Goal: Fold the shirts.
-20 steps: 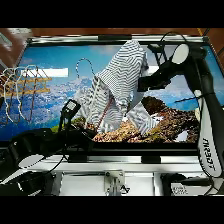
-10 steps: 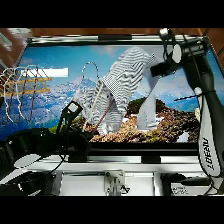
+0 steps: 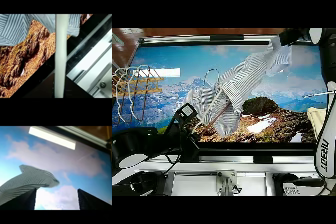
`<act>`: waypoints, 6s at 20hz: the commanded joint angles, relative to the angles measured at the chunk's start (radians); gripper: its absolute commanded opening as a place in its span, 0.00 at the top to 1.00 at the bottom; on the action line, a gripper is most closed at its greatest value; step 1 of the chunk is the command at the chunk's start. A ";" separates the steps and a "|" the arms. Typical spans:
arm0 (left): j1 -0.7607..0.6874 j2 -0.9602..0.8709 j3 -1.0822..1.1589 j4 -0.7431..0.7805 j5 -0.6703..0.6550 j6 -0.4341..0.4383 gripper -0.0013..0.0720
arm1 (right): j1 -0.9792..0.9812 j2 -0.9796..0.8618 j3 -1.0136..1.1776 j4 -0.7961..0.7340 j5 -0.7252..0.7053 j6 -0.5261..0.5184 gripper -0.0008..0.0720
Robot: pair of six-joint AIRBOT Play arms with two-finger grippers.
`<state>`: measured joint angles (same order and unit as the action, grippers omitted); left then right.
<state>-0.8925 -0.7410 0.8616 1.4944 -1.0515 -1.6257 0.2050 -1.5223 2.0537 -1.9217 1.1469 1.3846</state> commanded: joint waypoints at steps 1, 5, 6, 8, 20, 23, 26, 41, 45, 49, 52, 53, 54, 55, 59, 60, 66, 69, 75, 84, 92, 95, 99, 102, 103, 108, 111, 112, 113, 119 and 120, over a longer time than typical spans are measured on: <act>0.001 -0.004 0.013 0.005 -0.031 0.020 0.92 | -0.010 0.034 0.011 0.038 0.183 0.021 0.12; 0.001 -0.006 0.010 0.009 -0.031 0.021 0.92 | -0.010 0.149 0.011 0.359 0.349 -0.008 0.12; 0.001 -0.006 0.010 0.009 -0.031 0.022 0.92 | -0.009 0.161 0.011 0.411 0.387 -0.070 0.12; 0.001 -0.006 0.011 0.008 -0.035 0.037 0.92 | -0.011 0.164 0.003 0.470 0.451 -0.196 0.12; 0.001 -0.005 0.016 0.086 -0.137 0.160 0.92 | -0.002 0.125 -0.086 0.691 0.593 -1.094 0.12; 0.001 -0.005 0.016 0.093 -0.136 0.175 0.92 | -0.002 0.072 -0.086 0.698 0.601 -1.103 0.12; 0.001 -0.003 0.016 0.104 -0.119 0.175 0.92 | -0.002 0.021 -0.086 0.731 0.609 -1.106 0.12; 0.131 -0.002 0.132 0.406 0.027 0.175 0.06 | -0.003 -0.009 -0.086 0.734 0.575 -0.854 0.89; 0.296 -0.001 0.301 0.489 0.024 0.200 0.06 | -0.003 0.043 -0.086 0.734 0.597 -0.822 0.89; 0.488 -0.001 0.439 0.489 0.050 0.223 0.06 | -0.002 0.083 -0.086 0.739 0.600 -0.812 0.90; 0.549 -0.003 0.450 0.428 0.009 0.227 0.07 | -0.003 0.112 -0.086 0.738 0.569 -0.793 0.90; 0.549 -0.006 0.446 0.413 -0.018 0.226 0.07 | -0.002 0.121 -0.086 0.738 0.555 -0.778 0.90; 0.549 -0.006 0.444 0.382 -0.037 0.224 0.07 | -0.002 0.131 -0.086 0.738 0.542 -0.751 0.90; 0.549 -0.007 0.444 0.332 -0.059 0.185 0.07 | -0.002 0.138 -0.086 0.737 0.531 -0.708 0.90; 0.549 -0.007 0.338 0.053 -0.147 -0.041 0.07 | -0.002 0.169 -0.086 0.738 0.499 -0.509 0.90; 0.549 -0.008 0.261 -0.043 -0.119 -0.072 0.07 | -0.002 0.175 -0.086 0.738 0.492 -0.452 0.90; 0.509 -0.103 -0.121 -0.698 0.501 -0.074 0.08 | -0.002 0.188 -0.086 0.742 0.495 -0.329 0.90; 0.437 -0.241 -0.068 -0.799 0.617 -0.005 0.08 | -0.002 0.188 -0.086 0.741 0.499 -0.323 0.90; 0.439 -0.323 0.122 -0.814 0.611 0.099 0.11 | -0.002 0.187 -0.086 0.711 0.505 -0.323 0.90; 0.444 -0.482 0.168 -0.830 0.702 0.087 0.58 | -0.002 0.187 -0.086 0.708 0.505 -0.327 0.89; 0.699 -0.485 0.408 -0.805 0.668 0.198 0.91 | -0.002 0.195 -0.086 0.749 0.500 -0.323 0.89; 0.816 -0.500 0.478 -0.806 0.533 0.193 0.91 | -0.002 0.195 -0.086 0.925 0.468 -0.323 0.90; 0.901 -0.501 0.512 -0.806 0.515 0.201 0.91 | -0.002 0.200 -0.086 0.966 0.493 -0.323 0.90; 0.909 -0.502 0.521 -0.807 0.510 0.200 0.91 | -0.002 0.200 -0.086 1.002 0.493 -0.323 0.90; 0.909 -0.504 0.523 -0.807 0.512 0.200 0.91 | -0.002 0.200 -0.086 1.010 0.499 -0.323 0.90; 0.911 -0.537 0.584 -0.807 0.508 0.201 0.91 | -0.002 0.200 -0.086 0.959 0.622 -0.323 0.90; 0.911 -0.554 0.610 -0.807 0.477 0.201 0.91 | -0.002 0.200 -0.086 0.954 0.616 -0.323 0.90; 0.911 -0.554 0.614 -0.806 0.472 0.201 0.91 | -0.002 0.200 -0.086 0.938 0.617 -0.323 0.90; 0.911 -0.553 0.623 -0.807 0.462 0.212 0.91 | -0.002 0.200 -0.086 0.911 0.615 -0.322 0.90; 0.900 -0.534 0.768 -0.806 0.280 0.441 0.91 | -0.002 0.184 -0.086 0.797 0.584 -0.316 0.90; 0.890 -0.528 0.797 -0.807 0.284 0.448 0.91 | -0.002 0.176 -0.086 0.799 0.589 -0.304 0.90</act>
<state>0.0105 -1.2797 1.5883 0.6941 -0.7052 -1.2610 0.2031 -1.3331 1.9675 -1.0946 1.7393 1.0630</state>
